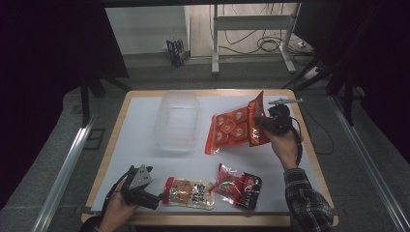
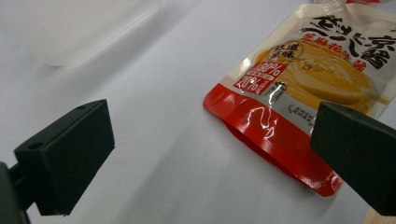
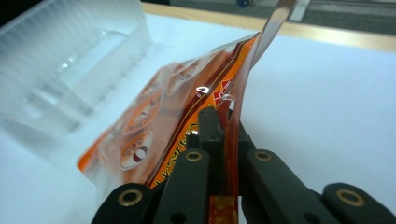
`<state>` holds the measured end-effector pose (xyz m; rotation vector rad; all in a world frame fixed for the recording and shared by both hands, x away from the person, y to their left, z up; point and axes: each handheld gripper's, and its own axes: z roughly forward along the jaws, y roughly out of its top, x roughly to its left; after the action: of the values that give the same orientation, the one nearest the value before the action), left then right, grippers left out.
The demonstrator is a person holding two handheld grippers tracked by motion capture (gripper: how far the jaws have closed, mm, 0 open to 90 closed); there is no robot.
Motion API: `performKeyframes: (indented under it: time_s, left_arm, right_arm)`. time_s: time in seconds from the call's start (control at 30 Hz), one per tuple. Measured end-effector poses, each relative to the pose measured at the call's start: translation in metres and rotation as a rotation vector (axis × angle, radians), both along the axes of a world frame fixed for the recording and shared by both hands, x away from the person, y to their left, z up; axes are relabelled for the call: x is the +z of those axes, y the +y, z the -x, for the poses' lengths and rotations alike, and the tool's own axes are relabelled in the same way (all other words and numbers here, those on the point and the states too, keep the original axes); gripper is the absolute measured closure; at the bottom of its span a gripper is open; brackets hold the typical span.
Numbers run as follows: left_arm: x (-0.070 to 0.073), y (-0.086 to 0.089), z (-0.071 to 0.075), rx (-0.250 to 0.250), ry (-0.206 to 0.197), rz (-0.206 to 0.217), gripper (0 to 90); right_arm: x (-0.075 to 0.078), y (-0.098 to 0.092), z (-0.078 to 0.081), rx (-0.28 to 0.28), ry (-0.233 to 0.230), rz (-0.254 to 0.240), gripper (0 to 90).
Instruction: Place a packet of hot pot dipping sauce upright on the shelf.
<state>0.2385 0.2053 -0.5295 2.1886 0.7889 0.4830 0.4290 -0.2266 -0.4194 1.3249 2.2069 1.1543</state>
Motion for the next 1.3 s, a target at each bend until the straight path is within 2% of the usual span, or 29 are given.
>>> performKeyframes:
  time_s: [0.27,0.53,0.83,1.07,1.3]
  left_arm:
    - [0.0,0.0,0.0,0.0,-0.001,0.001,0.0]
    - [0.001,0.001,0.001,0.002,-0.004,0.001,0.0]
    - [0.001,0.002,0.001,0.004,-0.01,0.005,0.0]
    - [0.001,0.002,0.001,0.006,-0.015,0.008,0.0]
    - [0.002,0.002,0.001,0.003,-0.016,0.005,0.0]
  right_arm:
    - [0.026,0.021,-0.005,0.042,-0.016,-0.023,88.3]
    - [0.053,0.039,-0.009,0.112,-0.014,-0.117,88.4]
    - [0.079,0.067,-0.006,0.198,-0.017,-0.145,88.4]
    - [0.095,0.089,-0.003,0.241,-0.043,-0.098,88.4]
    - [0.106,0.093,-0.01,0.226,-0.05,-0.111,88.5]
